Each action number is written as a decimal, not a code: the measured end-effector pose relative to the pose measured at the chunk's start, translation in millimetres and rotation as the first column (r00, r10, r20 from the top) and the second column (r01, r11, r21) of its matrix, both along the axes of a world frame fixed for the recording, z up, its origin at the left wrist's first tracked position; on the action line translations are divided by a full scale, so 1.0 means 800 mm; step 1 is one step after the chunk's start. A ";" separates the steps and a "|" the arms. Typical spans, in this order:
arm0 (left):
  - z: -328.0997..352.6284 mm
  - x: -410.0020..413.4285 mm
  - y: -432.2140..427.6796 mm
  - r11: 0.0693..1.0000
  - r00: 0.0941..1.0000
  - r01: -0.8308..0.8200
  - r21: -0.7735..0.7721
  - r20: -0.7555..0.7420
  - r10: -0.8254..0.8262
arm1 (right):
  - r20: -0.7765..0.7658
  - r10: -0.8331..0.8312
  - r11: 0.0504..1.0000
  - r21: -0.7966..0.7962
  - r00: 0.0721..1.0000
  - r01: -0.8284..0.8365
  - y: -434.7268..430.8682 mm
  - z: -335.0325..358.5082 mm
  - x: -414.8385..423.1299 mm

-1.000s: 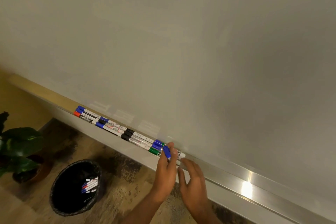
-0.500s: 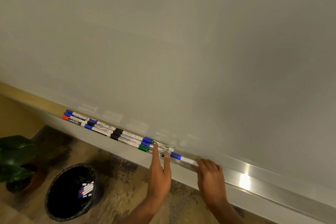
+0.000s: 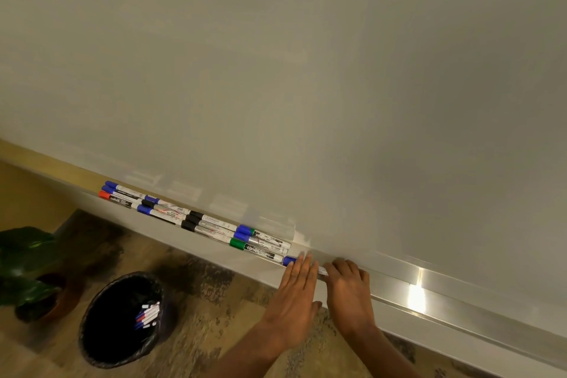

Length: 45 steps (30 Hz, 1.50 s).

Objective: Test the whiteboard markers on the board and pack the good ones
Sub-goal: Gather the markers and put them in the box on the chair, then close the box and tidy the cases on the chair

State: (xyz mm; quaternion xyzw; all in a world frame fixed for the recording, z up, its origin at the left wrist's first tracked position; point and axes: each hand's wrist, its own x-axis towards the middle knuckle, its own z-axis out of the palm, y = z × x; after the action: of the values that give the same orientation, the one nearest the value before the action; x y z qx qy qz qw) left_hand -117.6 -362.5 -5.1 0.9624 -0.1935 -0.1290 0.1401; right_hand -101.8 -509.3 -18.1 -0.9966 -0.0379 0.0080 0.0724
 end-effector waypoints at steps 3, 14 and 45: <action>-0.009 0.001 0.007 0.997 1.000 -0.006 0.075 -0.013 0.007 | -0.001 0.028 0.999 0.018 1.000 -0.028 -0.002 -0.003 0.001; -0.013 0.002 -0.001 0.993 0.997 0.014 0.117 -0.083 -0.005 | 0.074 0.072 0.997 0.023 0.995 -0.074 -0.016 -0.013 -0.030; 0.178 -0.125 -0.114 0.996 0.989 -0.018 -0.086 0.143 0.030 | 0.235 -0.300 0.953 0.117 0.925 0.280 -0.128 0.184 -0.207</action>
State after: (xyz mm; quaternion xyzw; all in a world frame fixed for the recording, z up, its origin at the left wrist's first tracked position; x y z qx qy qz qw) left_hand -217.4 -453.7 137.0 0.9647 -0.1969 -0.0491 0.1680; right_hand -267.2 -611.5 128.9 -0.9805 0.1008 -0.1299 0.1077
